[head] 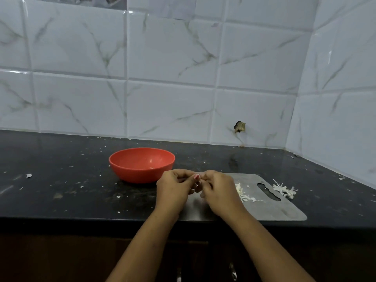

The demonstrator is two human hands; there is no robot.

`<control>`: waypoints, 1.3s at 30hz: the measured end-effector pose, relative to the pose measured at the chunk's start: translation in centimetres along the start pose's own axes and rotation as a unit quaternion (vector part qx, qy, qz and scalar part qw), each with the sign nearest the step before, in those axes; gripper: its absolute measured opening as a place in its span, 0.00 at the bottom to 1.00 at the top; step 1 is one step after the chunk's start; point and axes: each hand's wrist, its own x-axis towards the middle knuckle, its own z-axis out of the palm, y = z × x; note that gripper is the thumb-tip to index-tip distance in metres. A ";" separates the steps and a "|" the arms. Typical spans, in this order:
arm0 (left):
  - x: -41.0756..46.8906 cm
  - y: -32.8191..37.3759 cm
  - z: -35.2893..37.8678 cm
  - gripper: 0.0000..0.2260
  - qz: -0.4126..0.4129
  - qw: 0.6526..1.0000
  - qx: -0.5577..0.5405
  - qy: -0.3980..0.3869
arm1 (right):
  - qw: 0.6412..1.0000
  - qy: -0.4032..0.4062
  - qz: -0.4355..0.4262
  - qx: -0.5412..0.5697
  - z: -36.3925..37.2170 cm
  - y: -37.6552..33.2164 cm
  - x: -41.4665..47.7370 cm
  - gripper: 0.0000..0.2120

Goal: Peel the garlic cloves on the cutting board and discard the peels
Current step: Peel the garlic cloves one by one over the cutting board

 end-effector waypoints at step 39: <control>-1.1 1.3 -0.3 0.07 0.045 0.998 0.046 0.004 | 0.952 -0.025 0.113 0.283 -1.4 0.2 -0.8 0.05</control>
